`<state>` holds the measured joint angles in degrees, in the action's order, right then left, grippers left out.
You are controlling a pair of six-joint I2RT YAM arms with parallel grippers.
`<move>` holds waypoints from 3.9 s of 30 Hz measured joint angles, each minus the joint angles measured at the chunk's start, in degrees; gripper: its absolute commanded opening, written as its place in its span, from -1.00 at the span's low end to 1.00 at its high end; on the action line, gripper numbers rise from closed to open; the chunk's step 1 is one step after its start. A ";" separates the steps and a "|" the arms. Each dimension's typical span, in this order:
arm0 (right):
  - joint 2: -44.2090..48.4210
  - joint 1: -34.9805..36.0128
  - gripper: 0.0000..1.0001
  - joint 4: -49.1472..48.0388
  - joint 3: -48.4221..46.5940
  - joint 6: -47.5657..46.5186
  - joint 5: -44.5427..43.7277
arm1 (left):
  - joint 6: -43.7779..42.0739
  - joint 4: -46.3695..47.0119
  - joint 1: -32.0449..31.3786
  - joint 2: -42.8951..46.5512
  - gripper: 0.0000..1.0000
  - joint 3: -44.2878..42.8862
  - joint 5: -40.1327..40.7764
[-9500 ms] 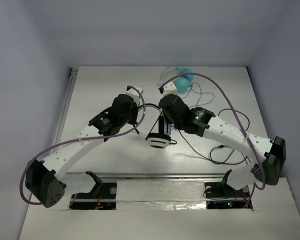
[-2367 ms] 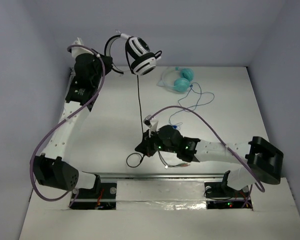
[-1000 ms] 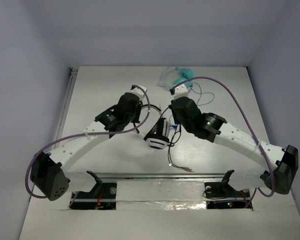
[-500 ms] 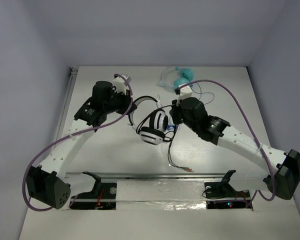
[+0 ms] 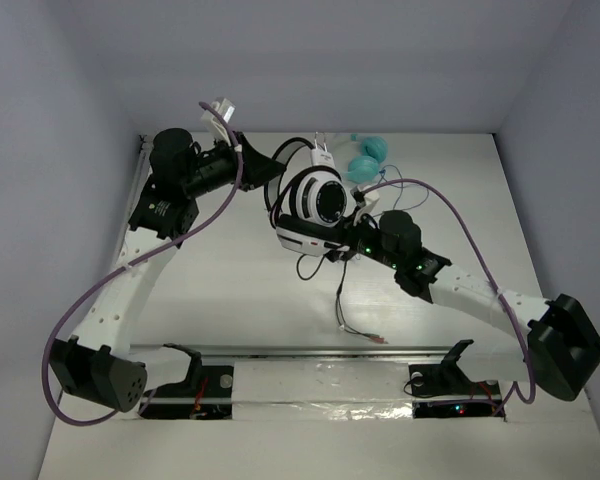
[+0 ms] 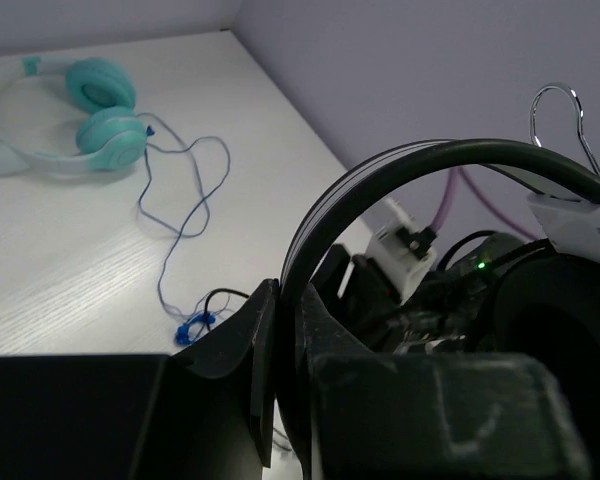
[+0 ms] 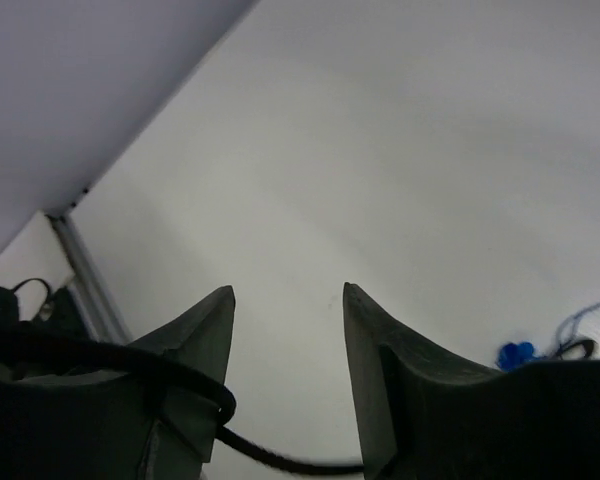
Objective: Wrap the headphones
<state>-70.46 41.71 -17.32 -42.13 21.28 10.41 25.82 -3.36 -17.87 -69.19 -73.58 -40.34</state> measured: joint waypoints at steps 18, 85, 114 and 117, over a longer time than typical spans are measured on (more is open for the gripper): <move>-6.34 0.02 0.06 -19.93 7.65 11.21 19.76 | 16.81 8.31 3.93 -7.87 -1.00 -16.37 4.79; -0.13 3.80 -1.00 33.03 -17.99 -3.32 -22.73 | -8.02 -2.80 1.20 2.99 -1.00 12.68 4.37; -11.47 3.76 0.00 -20.41 8.48 15.17 4.02 | 19.19 19.15 4.59 -2.75 -1.00 -5.42 6.05; -14.49 4.11 0.02 -22.58 8.50 15.47 4.22 | 20.02 18.93 4.59 -3.21 -1.00 -5.42 6.40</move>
<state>-84.95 45.82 -39.90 -33.63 36.75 14.63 45.84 15.57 -13.28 -72.40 -79.00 -33.93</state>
